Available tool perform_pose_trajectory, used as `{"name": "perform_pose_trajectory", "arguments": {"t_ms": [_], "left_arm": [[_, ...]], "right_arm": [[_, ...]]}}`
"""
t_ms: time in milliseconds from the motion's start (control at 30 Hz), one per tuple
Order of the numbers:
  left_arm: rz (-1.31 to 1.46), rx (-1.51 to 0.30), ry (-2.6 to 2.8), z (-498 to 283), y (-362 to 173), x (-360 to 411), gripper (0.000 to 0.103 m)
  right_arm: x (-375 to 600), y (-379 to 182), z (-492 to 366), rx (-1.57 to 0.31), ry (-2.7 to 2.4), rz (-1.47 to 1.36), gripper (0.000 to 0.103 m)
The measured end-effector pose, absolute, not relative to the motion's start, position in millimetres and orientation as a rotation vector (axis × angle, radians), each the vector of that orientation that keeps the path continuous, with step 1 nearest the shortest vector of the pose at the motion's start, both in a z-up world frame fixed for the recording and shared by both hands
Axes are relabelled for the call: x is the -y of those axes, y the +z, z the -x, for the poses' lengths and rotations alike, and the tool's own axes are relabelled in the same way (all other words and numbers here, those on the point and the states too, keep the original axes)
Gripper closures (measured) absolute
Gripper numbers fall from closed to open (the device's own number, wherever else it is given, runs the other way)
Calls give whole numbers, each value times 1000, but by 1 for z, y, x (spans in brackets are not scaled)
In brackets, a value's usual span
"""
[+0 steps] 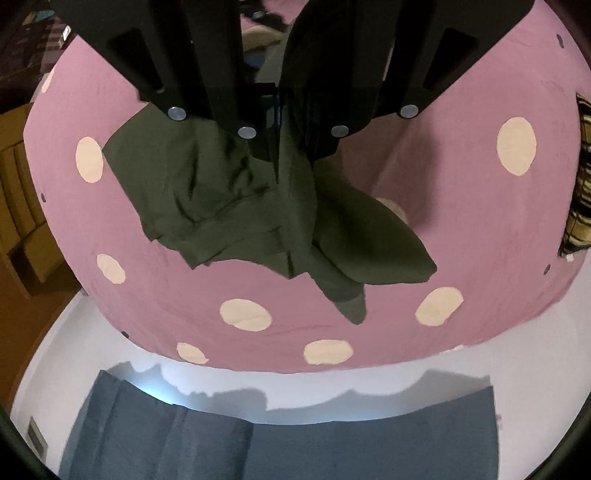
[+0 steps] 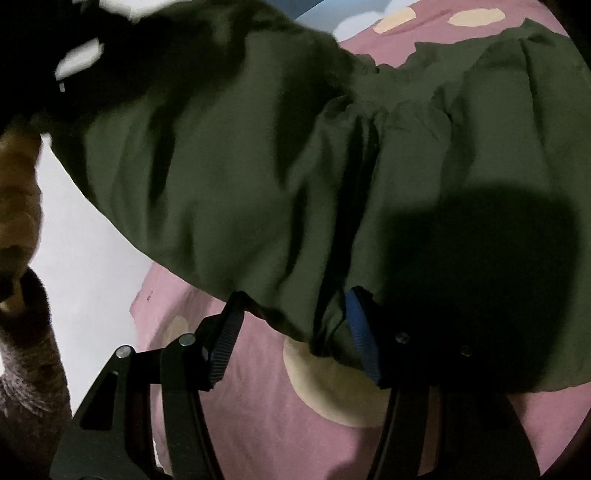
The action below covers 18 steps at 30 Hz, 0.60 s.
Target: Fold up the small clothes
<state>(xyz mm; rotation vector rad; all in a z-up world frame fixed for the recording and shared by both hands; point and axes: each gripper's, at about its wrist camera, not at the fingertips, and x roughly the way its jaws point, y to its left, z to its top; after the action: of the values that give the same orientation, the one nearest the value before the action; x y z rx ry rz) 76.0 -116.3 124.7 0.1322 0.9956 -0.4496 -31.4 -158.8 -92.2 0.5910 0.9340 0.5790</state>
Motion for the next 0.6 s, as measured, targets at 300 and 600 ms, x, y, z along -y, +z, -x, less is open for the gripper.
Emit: {"name": "perform_pose_trajectory", "arguments": {"t_ms": [300,600], "left_arm": [[-245,-946,-398,-53,120,190,95],[-327,-946,-384,-39,89,250,95]], "right_arm": [[178,-87,47,-896,617,-707,47],[253,-89,96,-908,498,-722,47]]}}
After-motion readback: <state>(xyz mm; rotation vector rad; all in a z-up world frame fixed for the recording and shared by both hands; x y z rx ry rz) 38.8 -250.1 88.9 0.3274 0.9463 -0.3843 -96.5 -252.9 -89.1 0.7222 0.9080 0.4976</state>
